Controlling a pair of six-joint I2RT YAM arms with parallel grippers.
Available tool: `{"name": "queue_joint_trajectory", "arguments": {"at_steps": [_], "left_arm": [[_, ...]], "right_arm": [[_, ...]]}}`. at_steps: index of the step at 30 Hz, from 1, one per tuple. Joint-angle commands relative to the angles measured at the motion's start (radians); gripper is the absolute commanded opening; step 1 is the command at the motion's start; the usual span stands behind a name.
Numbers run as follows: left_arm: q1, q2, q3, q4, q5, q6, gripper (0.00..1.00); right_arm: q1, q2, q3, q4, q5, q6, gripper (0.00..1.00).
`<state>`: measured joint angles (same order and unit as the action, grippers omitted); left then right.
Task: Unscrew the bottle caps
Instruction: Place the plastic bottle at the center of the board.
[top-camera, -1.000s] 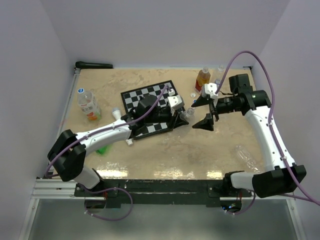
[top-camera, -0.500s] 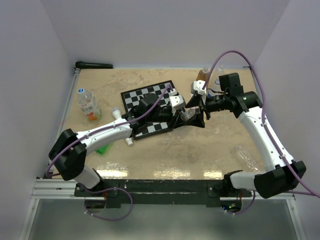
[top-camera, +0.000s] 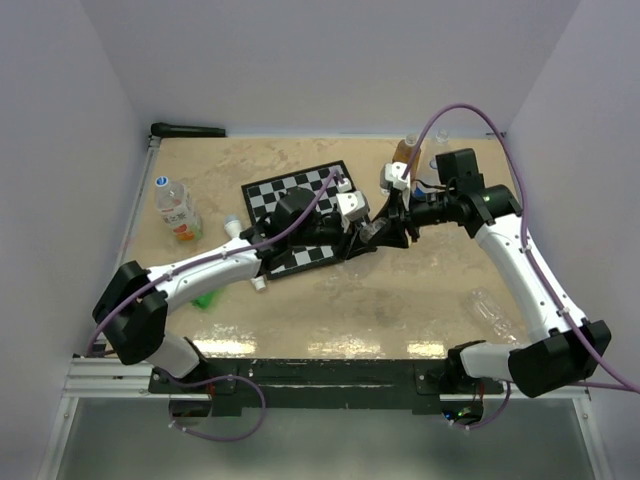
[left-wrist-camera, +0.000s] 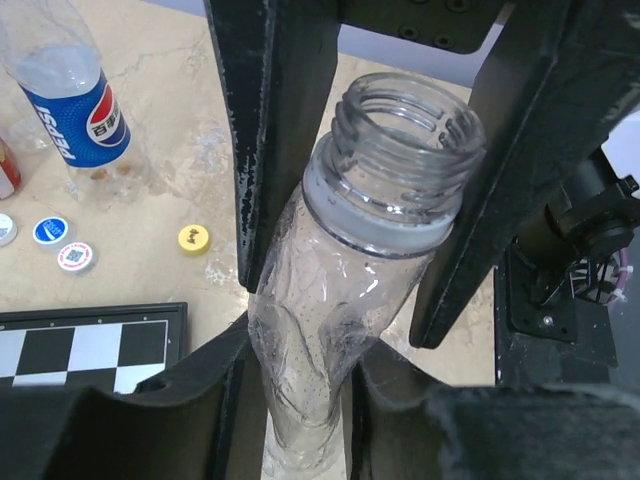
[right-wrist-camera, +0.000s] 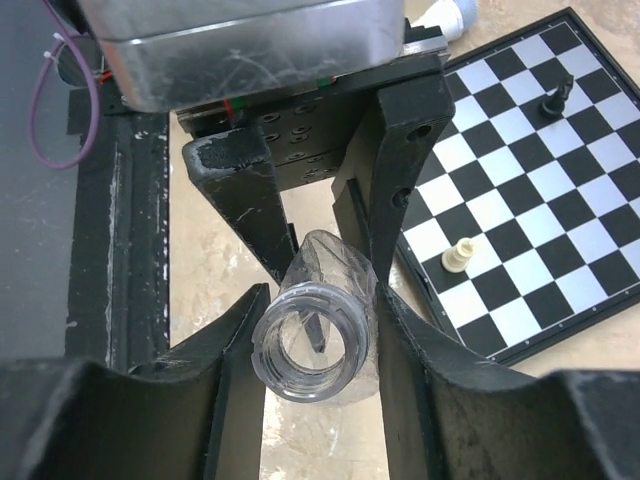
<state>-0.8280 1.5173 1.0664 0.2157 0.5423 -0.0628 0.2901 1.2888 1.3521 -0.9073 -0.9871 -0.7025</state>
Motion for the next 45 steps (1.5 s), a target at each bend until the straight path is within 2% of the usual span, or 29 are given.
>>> {"name": "queue_joint_trajectory", "arguments": {"at_steps": [1, 4, 6, 8, 11, 14, 17, 20, 23, 27, 34, 40, 45], "left_arm": [[-0.002, -0.083, -0.006, 0.010, -0.022, 0.027, 0.44], [-0.002, -0.135, -0.039, -0.022, -0.044, 0.058, 0.69], [-0.002, -0.173, -0.063, -0.047, -0.047, 0.104, 0.78], [-0.002, -0.212, -0.080, -0.091, -0.053, 0.139, 0.86], [-0.002, -0.279, -0.079, -0.209, -0.105, 0.194, 0.88], [0.000, -0.350, -0.080, -0.335, -0.220, 0.259, 0.99], [0.001, -0.420, -0.135, -0.363, -0.364, 0.302, 1.00], [0.001, -0.514, -0.247, -0.276, -0.488, 0.304, 1.00], [0.003, -0.574, -0.333, -0.176, -0.538, 0.304, 1.00], [0.003, -0.580, -0.367, -0.164, -0.571, 0.310, 1.00], [0.003, -0.598, -0.381, -0.164, -0.601, 0.325, 1.00], [0.003, -0.615, -0.390, -0.154, -0.624, 0.337, 1.00], [0.003, -0.611, -0.393, -0.153, -0.614, 0.339, 1.00]], "right_arm": [[-0.012, -0.036, 0.004, 0.004, 0.002, 0.017, 0.04], [-0.052, -0.066, -0.011, 0.022, 0.004, 0.040, 0.00], [-0.078, -0.081, -0.025, 0.039, -0.001, 0.052, 0.00], [-0.091, -0.092, -0.034, 0.044, 0.013, 0.058, 0.00], [-0.130, -0.106, -0.039, 0.030, 0.068, 0.061, 0.00], [-0.196, -0.132, -0.060, 0.001, 0.178, 0.054, 0.00], [-0.322, -0.152, -0.093, -0.044, 0.231, 0.005, 0.00], [-0.449, -0.144, -0.105, -0.074, 0.268, -0.051, 0.00], [-0.551, -0.122, -0.102, -0.048, 0.300, -0.063, 0.00], [-0.638, -0.050, -0.062, 0.046, 0.298, -0.026, 0.00], [-0.644, 0.121, 0.028, 0.393, 0.272, 0.216, 0.00], [-0.629, 0.349, 0.194, 0.449, 0.254, 0.299, 0.00], [-0.589, 0.431, 0.228, 0.484, 0.281, 0.316, 0.01]]}}
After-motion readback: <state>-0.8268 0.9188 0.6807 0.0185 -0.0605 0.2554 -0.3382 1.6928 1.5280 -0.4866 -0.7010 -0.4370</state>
